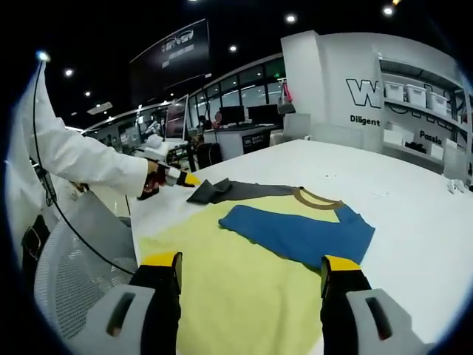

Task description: Fold the garment on the visible template until the final outline fits inside the template.

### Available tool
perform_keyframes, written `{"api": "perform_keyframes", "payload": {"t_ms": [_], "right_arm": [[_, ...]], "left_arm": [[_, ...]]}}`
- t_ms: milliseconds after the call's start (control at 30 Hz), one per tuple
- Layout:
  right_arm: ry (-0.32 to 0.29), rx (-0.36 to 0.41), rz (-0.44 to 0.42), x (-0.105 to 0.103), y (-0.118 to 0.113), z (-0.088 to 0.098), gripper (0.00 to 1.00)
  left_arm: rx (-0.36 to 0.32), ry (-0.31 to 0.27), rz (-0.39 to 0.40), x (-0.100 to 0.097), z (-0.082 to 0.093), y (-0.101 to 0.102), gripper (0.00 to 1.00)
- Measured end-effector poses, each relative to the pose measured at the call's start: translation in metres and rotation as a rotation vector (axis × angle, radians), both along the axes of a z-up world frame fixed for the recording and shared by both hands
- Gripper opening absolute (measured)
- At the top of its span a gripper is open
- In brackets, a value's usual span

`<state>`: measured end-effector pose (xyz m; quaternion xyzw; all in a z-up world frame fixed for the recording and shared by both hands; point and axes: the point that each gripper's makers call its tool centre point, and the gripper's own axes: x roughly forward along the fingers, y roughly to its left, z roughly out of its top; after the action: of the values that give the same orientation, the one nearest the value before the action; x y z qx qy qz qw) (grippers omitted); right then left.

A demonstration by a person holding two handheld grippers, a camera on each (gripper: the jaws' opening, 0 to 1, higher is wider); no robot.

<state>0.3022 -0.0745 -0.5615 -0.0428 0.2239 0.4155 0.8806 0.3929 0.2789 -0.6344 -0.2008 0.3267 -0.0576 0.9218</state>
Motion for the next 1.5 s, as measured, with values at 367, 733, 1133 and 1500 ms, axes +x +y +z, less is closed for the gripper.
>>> {"api": "perform_keyframes", "payload": {"t_ms": [367,733,1133,1500], "right_arm": [[-0.002,0.000,-0.002,0.000,0.001,0.001,0.78],[-0.002,-0.007,-0.005,0.000,-0.002,0.001,0.77],[0.007,-0.011,0.000,-0.001,-0.001,-0.002,0.76],[0.010,-0.016,-0.007,0.000,-0.003,-0.004,0.75]], "left_arm": [[-0.074,0.033,0.042,-0.003,-0.012,-0.009,0.27],[-0.025,0.007,0.042,-0.006,0.001,0.004,0.00],[-0.067,0.013,0.060,-0.004,-0.003,-0.001,0.21],[-0.061,0.047,0.069,0.002,-0.014,-0.011,0.08]]}}
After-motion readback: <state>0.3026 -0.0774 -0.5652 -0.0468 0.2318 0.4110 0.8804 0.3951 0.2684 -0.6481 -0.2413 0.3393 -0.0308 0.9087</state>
